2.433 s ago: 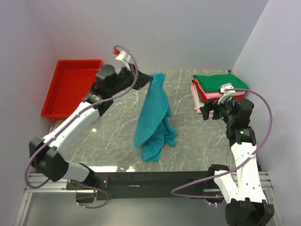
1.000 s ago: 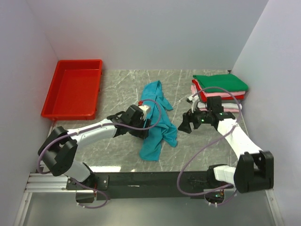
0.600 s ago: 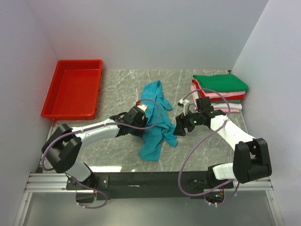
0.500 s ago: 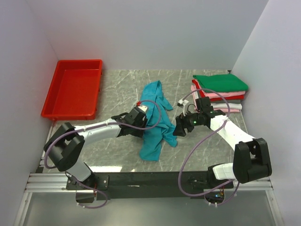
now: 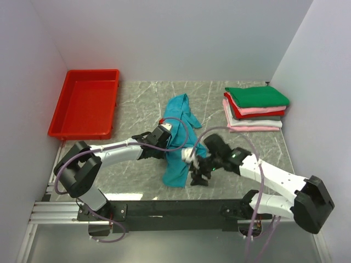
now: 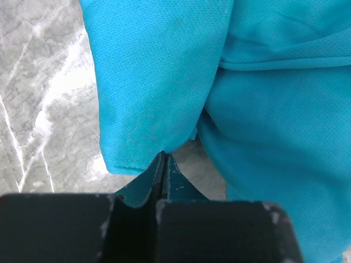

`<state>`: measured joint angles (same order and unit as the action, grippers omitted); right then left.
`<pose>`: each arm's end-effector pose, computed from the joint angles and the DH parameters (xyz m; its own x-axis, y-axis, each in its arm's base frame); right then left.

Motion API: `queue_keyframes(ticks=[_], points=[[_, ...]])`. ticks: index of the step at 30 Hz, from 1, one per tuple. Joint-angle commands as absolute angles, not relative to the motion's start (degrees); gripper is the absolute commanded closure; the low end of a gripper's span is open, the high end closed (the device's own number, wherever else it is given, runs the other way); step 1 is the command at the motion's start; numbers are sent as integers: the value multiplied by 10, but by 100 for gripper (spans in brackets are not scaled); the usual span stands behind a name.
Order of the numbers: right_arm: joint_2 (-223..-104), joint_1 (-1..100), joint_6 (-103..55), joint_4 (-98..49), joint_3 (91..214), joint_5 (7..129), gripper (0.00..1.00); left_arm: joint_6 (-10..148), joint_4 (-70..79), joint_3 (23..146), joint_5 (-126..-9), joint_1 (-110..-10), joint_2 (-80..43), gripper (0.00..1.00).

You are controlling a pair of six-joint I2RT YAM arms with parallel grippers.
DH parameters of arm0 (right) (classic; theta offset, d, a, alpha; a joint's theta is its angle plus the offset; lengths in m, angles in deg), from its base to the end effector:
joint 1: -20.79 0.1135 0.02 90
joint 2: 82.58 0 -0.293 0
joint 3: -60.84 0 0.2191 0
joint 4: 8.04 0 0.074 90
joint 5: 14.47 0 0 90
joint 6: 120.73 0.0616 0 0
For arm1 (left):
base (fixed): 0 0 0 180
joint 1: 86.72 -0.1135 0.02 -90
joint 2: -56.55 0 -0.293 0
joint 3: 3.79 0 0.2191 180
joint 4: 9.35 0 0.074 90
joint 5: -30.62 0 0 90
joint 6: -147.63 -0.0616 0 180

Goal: Fold and stack the t-shirts
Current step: Flatten the tshirt out

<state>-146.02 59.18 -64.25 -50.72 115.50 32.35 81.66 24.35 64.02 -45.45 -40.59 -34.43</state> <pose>0.1146 0.1446 0.2491 -0.0765 -0.5744 -0.8150 -0.9947 -0.0125 0.1022 0.2183 -0.2057 0.2082 -0.7779 0.2389 -0.5813 0.3195 0.9468 -0.0384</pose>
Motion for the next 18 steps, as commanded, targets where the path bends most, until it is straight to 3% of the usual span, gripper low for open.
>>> queue_keyframes(ticks=[1,11,18], points=[[-1457,709,-695,-469,1119,489,28,830,224,649,-444,-403,-314,99],[-1558,888,-698,-336,1115,715,29,856,222,614,-451,-404,-246,100],[-1629,927,-686,-300,1132,754,35,869,229,600,-451,-405,-197,100]])
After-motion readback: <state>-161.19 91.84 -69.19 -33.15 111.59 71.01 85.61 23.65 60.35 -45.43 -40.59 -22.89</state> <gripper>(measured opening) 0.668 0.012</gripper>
